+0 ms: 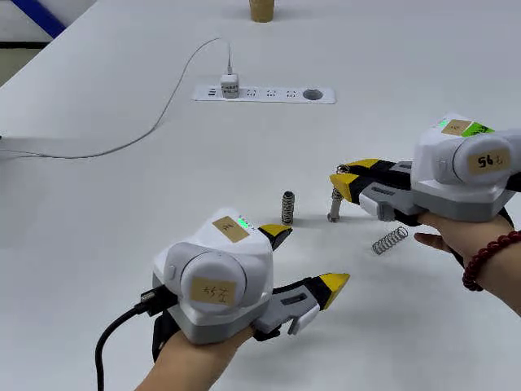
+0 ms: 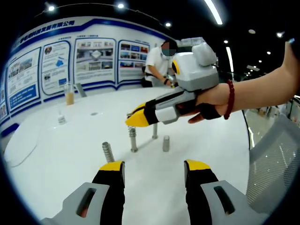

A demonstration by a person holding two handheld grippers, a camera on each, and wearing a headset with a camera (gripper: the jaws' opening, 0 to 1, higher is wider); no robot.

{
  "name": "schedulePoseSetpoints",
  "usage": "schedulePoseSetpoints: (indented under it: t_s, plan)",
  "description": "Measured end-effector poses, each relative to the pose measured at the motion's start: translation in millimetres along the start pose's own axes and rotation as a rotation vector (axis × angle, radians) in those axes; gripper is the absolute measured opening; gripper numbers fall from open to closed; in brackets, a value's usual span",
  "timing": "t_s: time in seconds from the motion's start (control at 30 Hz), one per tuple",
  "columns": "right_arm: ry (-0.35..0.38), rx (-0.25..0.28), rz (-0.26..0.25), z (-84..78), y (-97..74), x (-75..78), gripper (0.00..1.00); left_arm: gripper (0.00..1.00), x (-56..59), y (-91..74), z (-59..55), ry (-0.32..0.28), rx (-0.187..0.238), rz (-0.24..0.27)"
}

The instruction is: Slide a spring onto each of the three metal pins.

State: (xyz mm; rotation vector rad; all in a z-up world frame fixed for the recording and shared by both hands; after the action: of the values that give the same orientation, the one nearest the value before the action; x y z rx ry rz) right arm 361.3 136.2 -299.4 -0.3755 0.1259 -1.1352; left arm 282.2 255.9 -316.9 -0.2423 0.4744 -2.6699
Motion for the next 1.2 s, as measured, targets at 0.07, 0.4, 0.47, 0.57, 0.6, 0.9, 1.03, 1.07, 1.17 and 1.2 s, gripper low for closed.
schedulePoseSetpoints:
  t_s: [0.07,0.4,0.47,0.57,0.6,0.9,1.03,1.07,1.17,1.2]
  plan:
    - [-0.004,-0.01,0.001,-2.2,0.5,-1.3,0.12,0.52,-0.2,-0.1,-0.3,0.0,-0.001,0.001]
    - [-0.007,-0.058,0.001,-14.8,5.6,-2.9,0.12,0.51,-2.6,0.2,-2.3,0.0,-0.012,0.005]
    - [-0.002,-0.068,0.001,-17.5,6.9,-3.1,0.12,0.5,-2.6,0.5,-2.5,-0.004,-0.012,0.003]
    - [0.004,-0.073,0.002,-19.7,7.9,-3.6,0.12,0.51,-2.5,0.5,-2.9,-0.007,-0.013,0.003]
    - [0.007,-0.079,0.003,-21.4,8.3,-4.1,0.12,0.5,-2.7,0.5,-3.0,-0.006,-0.014,0.003]
    - [0.012,-0.107,-0.002,-31.6,10.3,-5.5,0.12,0.51,-3.5,0.0,-3.2,-0.009,-0.015,0.007]
    - [0.02,-0.106,-0.004,-31.9,10.3,-4.6,0.12,0.51,-3.7,-0.2,-3.4,-0.013,-0.016,0.009]
    - [0.025,-0.107,-0.005,-31.7,10.2,-4.5,0.12,0.51,-3.8,-0.1,-3.4,-0.014,-0.016,0.009]
    - [0.057,-0.108,-0.008,-30.9,7.7,-4.7,0.16,0.52,-4.1,-0.3,-3.2,-0.015,-0.017,0.012]
    - [0.061,-0.106,-0.009,-30.0,6.5,-4.7,0.17,0.52,-4.1,-0.4,-3.3,-0.016,-0.018,0.011]
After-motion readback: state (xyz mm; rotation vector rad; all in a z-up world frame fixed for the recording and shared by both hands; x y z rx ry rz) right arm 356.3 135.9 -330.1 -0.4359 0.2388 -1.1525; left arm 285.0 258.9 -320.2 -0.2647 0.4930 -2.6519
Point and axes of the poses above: the centre of the closed fingertips' face, and the gripper's own axes: y roughly forward along the fingers, x roughly to its right, z roughly out of its top, the point moved 6 cm from there along -y, roughly backward along the fingers, and after that the axes turned 8 degrees about -z, right-handed, at the moved point
